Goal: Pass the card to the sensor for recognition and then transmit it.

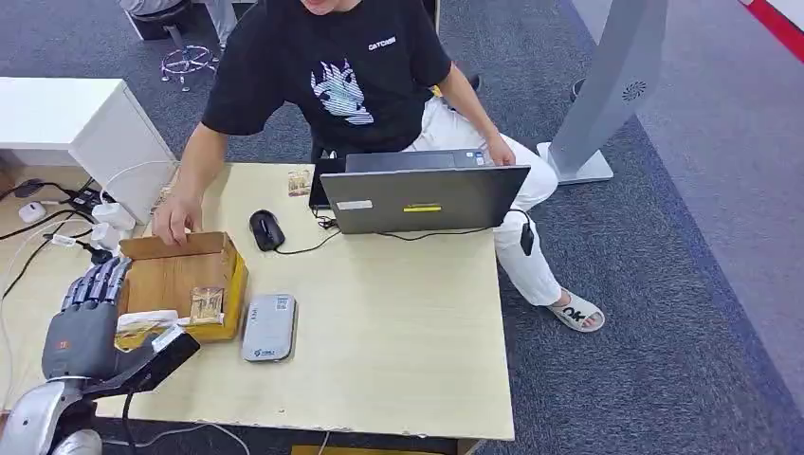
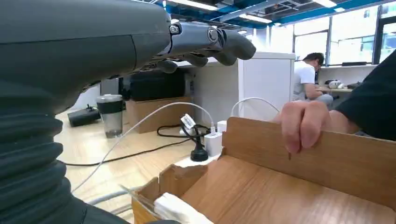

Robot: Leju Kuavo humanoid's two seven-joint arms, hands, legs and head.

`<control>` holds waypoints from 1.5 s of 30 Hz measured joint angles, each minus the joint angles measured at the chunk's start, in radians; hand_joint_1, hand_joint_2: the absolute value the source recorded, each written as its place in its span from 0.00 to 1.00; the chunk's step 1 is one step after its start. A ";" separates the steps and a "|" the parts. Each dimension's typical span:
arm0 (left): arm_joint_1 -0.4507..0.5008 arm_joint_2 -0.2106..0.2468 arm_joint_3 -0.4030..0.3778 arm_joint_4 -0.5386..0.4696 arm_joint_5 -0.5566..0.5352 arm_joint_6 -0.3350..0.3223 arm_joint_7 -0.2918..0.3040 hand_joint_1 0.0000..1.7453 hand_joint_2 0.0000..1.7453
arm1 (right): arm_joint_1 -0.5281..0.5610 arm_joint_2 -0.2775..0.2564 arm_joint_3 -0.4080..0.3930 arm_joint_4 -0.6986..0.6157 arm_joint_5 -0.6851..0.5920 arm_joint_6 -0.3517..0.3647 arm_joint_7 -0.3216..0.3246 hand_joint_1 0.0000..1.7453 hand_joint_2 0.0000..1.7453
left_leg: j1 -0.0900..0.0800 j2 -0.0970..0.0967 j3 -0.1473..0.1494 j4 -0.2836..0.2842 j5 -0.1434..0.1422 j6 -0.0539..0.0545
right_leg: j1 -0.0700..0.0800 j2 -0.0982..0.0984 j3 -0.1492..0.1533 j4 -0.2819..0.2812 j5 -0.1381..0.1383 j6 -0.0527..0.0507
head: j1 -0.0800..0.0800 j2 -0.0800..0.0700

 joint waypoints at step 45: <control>0.048 0.077 -0.018 0.050 -0.037 -0.149 0.177 0.00 1.00 | 0.000 0.003 -0.046 0.000 0.044 0.003 0.007 0.00 1.00 | 0.000 0.000 0.000 0.000 0.000 0.000 | 0.000 0.000 0.000 0.000 0.000 0.000 | 0.000 0.000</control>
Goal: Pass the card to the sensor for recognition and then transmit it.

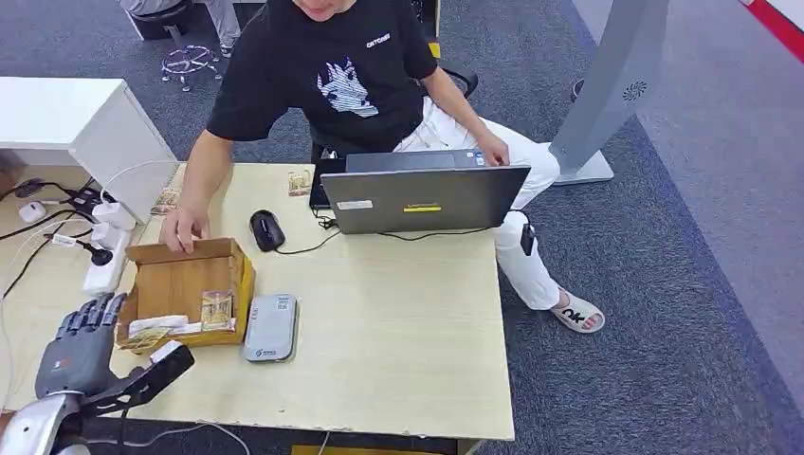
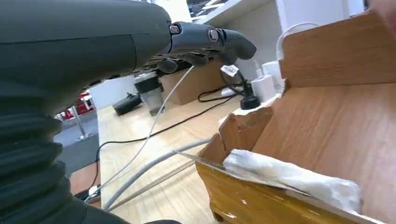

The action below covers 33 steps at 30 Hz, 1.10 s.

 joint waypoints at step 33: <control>-0.083 -0.059 0.037 0.178 -0.014 0.041 -0.095 0.10 1.00 | -0.001 0.000 -0.015 -0.002 0.038 0.015 0.000 0.00 1.00 | 0.000 0.000 0.000 0.000 0.000 0.000 | 0.000 0.000 0.000 0.000 0.000 0.000 | 0.000 0.000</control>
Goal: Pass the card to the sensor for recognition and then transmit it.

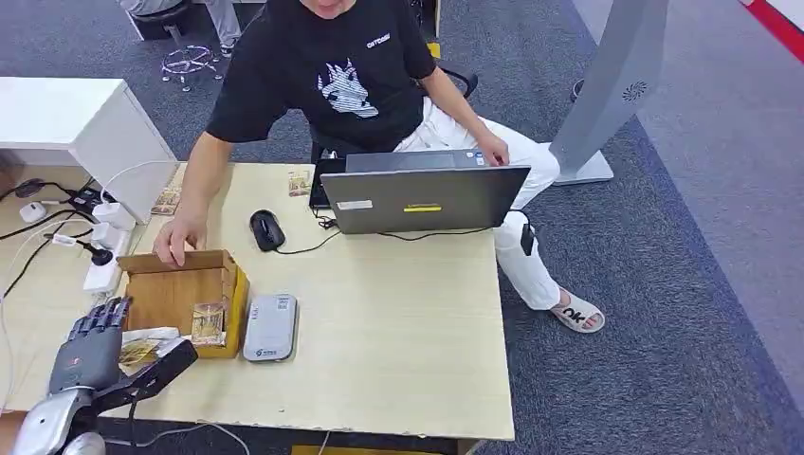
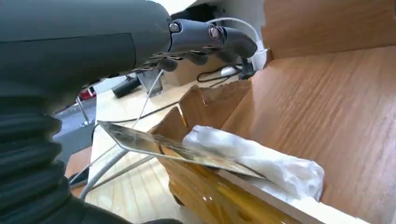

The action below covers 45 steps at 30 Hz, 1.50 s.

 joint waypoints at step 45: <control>0.006 0.020 -0.005 -0.043 0.025 -0.002 -0.030 0.92 1.00 | -0.001 0.000 -0.028 -0.001 0.012 0.000 -0.010 0.00 1.00 | 0.000 0.000 0.000 0.000 0.001 0.000 | 0.000 -0.001 0.000 0.000 0.000 0.000 | 0.000 0.000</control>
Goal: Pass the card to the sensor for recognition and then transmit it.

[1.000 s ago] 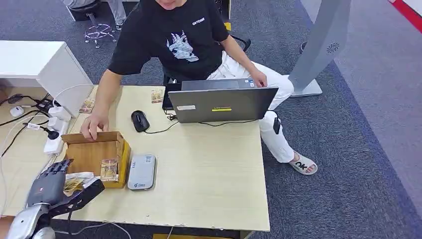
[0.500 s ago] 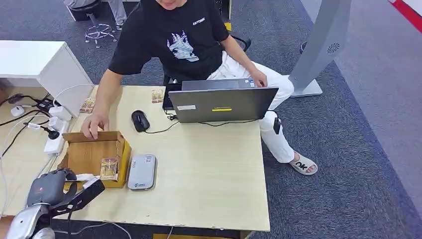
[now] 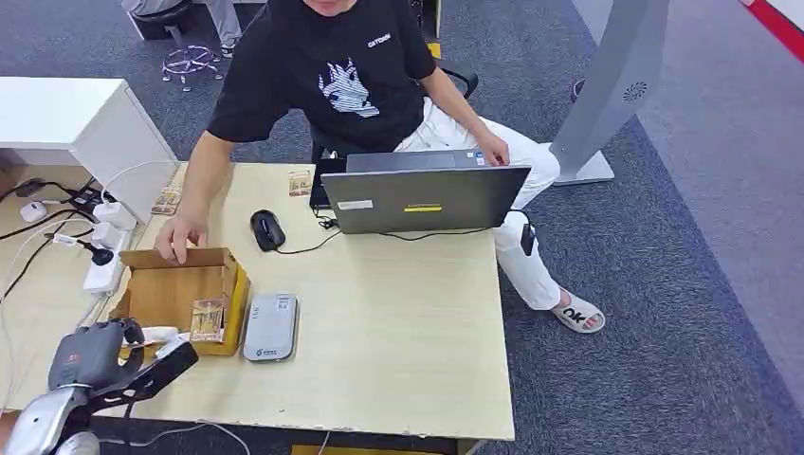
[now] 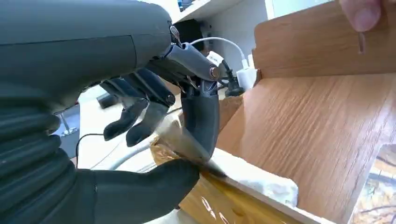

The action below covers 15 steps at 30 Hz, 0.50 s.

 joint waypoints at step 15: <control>-0.032 0.008 -0.003 -0.006 0.000 0.002 0.000 0.94 1.00 | -0.001 0.000 -0.005 0.000 0.007 0.002 0.000 0.00 1.00 | 0.000 0.000 0.000 0.000 0.000 0.000 | 0.000 0.001 0.000 0.000 0.000 0.000 | 0.000 0.000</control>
